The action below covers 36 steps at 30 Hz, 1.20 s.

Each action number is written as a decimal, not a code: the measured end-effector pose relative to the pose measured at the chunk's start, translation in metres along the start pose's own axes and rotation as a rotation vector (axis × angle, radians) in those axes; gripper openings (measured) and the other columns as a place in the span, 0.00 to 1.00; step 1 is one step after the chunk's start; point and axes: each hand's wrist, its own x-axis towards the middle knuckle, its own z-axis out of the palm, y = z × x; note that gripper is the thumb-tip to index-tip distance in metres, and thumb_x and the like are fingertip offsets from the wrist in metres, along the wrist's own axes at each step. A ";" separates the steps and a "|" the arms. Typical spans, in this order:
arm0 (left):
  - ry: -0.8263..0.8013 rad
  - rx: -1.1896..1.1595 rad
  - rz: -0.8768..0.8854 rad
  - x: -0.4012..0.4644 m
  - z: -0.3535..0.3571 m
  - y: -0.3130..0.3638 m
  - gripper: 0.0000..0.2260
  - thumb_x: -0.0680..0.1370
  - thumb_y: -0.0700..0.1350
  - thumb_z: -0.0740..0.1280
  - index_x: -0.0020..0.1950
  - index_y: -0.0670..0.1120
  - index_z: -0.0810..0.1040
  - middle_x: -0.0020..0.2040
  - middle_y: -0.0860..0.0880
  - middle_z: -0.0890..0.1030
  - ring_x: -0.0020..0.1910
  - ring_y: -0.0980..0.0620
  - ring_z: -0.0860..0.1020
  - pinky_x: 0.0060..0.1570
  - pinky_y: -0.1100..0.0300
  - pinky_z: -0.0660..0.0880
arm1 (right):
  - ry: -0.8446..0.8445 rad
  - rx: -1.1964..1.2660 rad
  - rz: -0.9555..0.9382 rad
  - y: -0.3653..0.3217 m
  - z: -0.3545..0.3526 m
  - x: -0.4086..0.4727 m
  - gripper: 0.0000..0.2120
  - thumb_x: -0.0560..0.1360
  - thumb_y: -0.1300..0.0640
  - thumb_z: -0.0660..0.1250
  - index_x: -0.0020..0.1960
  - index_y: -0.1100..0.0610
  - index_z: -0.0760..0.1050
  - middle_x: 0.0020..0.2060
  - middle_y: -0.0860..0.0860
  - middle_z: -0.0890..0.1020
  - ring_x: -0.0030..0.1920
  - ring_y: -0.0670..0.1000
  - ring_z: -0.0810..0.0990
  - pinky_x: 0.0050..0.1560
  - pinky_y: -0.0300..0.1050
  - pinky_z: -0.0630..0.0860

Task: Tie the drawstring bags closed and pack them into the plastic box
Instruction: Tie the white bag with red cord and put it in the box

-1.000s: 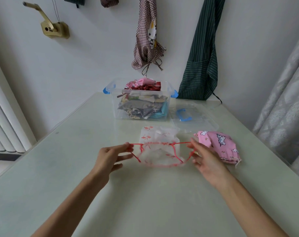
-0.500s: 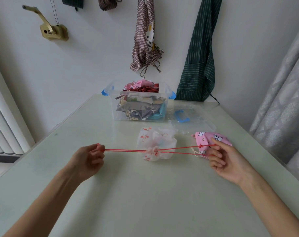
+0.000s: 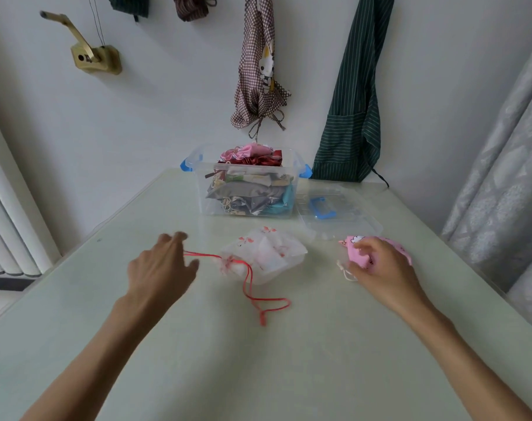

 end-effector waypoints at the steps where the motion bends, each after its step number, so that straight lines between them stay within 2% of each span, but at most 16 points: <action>1: 0.050 -0.059 0.080 -0.003 -0.002 0.008 0.23 0.76 0.55 0.65 0.69 0.55 0.66 0.67 0.52 0.72 0.60 0.46 0.76 0.50 0.55 0.73 | -0.006 0.025 -0.087 -0.015 0.001 -0.008 0.09 0.69 0.50 0.72 0.49 0.48 0.77 0.43 0.42 0.80 0.40 0.42 0.75 0.46 0.42 0.71; 3: 0.028 -0.071 0.229 -0.004 0.001 0.021 0.23 0.76 0.53 0.66 0.70 0.58 0.64 0.70 0.55 0.69 0.61 0.49 0.76 0.48 0.57 0.73 | -0.109 0.025 -0.175 -0.042 0.011 -0.024 0.06 0.69 0.46 0.71 0.41 0.47 0.79 0.38 0.42 0.82 0.34 0.39 0.76 0.42 0.42 0.72; 6: -0.072 0.125 0.308 0.009 0.012 0.023 0.28 0.77 0.45 0.64 0.74 0.58 0.57 0.74 0.56 0.63 0.60 0.49 0.76 0.43 0.59 0.72 | -0.189 -0.173 -0.209 -0.069 0.035 -0.039 0.20 0.70 0.36 0.65 0.40 0.52 0.81 0.38 0.47 0.84 0.42 0.50 0.81 0.43 0.43 0.75; 8: -0.085 0.165 0.258 0.020 0.020 0.018 0.26 0.78 0.44 0.62 0.74 0.57 0.59 0.73 0.55 0.66 0.61 0.46 0.76 0.46 0.57 0.73 | -0.243 -0.260 -0.213 -0.084 0.056 -0.041 0.28 0.69 0.31 0.62 0.35 0.57 0.78 0.34 0.52 0.81 0.41 0.58 0.78 0.39 0.45 0.71; 10: -0.048 0.124 0.213 0.028 0.027 0.014 0.18 0.79 0.46 0.61 0.69 0.55 0.70 0.65 0.51 0.76 0.59 0.45 0.77 0.49 0.55 0.74 | -0.272 -0.247 -0.184 -0.094 0.075 -0.035 0.27 0.70 0.33 0.63 0.32 0.57 0.74 0.33 0.53 0.78 0.41 0.60 0.75 0.38 0.44 0.67; 12: 0.011 0.011 0.190 0.033 0.033 0.009 0.13 0.78 0.48 0.62 0.62 0.53 0.77 0.52 0.50 0.83 0.52 0.45 0.80 0.47 0.55 0.76 | -0.295 -0.192 -0.164 -0.097 0.087 -0.026 0.20 0.73 0.41 0.64 0.37 0.57 0.78 0.37 0.54 0.82 0.43 0.59 0.79 0.39 0.43 0.70; 15: 0.053 -0.166 0.173 0.029 0.034 0.000 0.11 0.77 0.48 0.65 0.58 0.52 0.80 0.41 0.53 0.85 0.48 0.49 0.81 0.43 0.58 0.75 | -0.427 0.134 -0.055 -0.093 0.086 -0.015 0.13 0.77 0.54 0.61 0.38 0.59 0.78 0.35 0.53 0.84 0.35 0.54 0.83 0.37 0.42 0.77; 18: 0.128 -0.300 0.201 0.018 0.031 -0.004 0.11 0.76 0.49 0.68 0.58 0.50 0.81 0.38 0.53 0.86 0.47 0.49 0.82 0.42 0.59 0.74 | -0.610 0.633 0.174 -0.082 0.071 -0.008 0.10 0.79 0.59 0.58 0.42 0.60 0.74 0.29 0.52 0.81 0.27 0.50 0.79 0.27 0.36 0.72; 21: 0.238 -0.365 0.222 0.011 0.029 -0.009 0.06 0.75 0.49 0.69 0.47 0.50 0.85 0.35 0.52 0.84 0.37 0.47 0.81 0.37 0.57 0.73 | -0.552 0.542 0.049 -0.064 0.052 -0.005 0.11 0.78 0.56 0.63 0.41 0.60 0.78 0.21 0.47 0.70 0.19 0.43 0.69 0.23 0.36 0.67; 24: 0.177 -0.396 0.209 0.010 0.033 -0.008 0.05 0.75 0.48 0.70 0.46 0.50 0.85 0.36 0.50 0.85 0.39 0.47 0.81 0.39 0.56 0.74 | -0.417 0.306 -0.118 -0.051 0.043 -0.007 0.09 0.77 0.57 0.66 0.44 0.60 0.82 0.31 0.48 0.80 0.19 0.38 0.72 0.23 0.28 0.64; 26: 0.112 -0.353 0.180 0.013 0.040 -0.004 0.06 0.75 0.48 0.69 0.47 0.50 0.85 0.38 0.50 0.85 0.42 0.47 0.81 0.40 0.57 0.75 | -0.303 0.179 -0.154 -0.044 0.051 -0.007 0.08 0.75 0.56 0.68 0.42 0.57 0.84 0.29 0.42 0.80 0.24 0.34 0.73 0.28 0.27 0.66; 28: 0.095 -0.270 0.150 0.018 0.045 0.000 0.07 0.76 0.49 0.68 0.50 0.52 0.84 0.42 0.51 0.85 0.46 0.47 0.81 0.40 0.57 0.72 | -0.238 0.101 -0.171 -0.040 0.062 -0.009 0.07 0.74 0.53 0.69 0.39 0.53 0.83 0.18 0.41 0.71 0.22 0.38 0.69 0.28 0.31 0.65; 30: 0.070 -0.166 0.129 0.021 0.042 0.000 0.11 0.76 0.50 0.68 0.58 0.54 0.80 0.53 0.52 0.83 0.54 0.48 0.79 0.46 0.57 0.72 | -0.221 0.036 -0.207 -0.038 0.070 -0.010 0.09 0.73 0.50 0.69 0.36 0.50 0.81 0.18 0.47 0.63 0.22 0.46 0.63 0.27 0.36 0.59; 32: 0.023 -0.112 0.089 0.017 0.032 -0.006 0.20 0.74 0.51 0.70 0.65 0.55 0.73 0.61 0.53 0.78 0.59 0.49 0.77 0.51 0.56 0.72 | -0.264 0.045 -0.215 -0.040 0.071 -0.017 0.12 0.73 0.44 0.67 0.36 0.50 0.78 0.18 0.49 0.61 0.21 0.47 0.63 0.29 0.42 0.63; 33: 0.038 -0.118 0.064 0.013 0.027 -0.008 0.20 0.73 0.52 0.70 0.65 0.54 0.73 0.60 0.53 0.78 0.58 0.49 0.78 0.50 0.56 0.73 | -0.291 0.067 -0.211 -0.041 0.070 -0.020 0.13 0.73 0.41 0.66 0.37 0.49 0.77 0.18 0.49 0.62 0.20 0.46 0.65 0.30 0.42 0.67; 36: -0.002 -0.246 0.001 -0.001 0.022 -0.006 0.10 0.78 0.55 0.63 0.52 0.53 0.80 0.49 0.55 0.82 0.50 0.49 0.81 0.45 0.58 0.73 | -0.273 -0.008 -0.249 -0.049 0.067 -0.028 0.13 0.71 0.37 0.66 0.41 0.47 0.76 0.18 0.48 0.67 0.21 0.46 0.68 0.31 0.42 0.74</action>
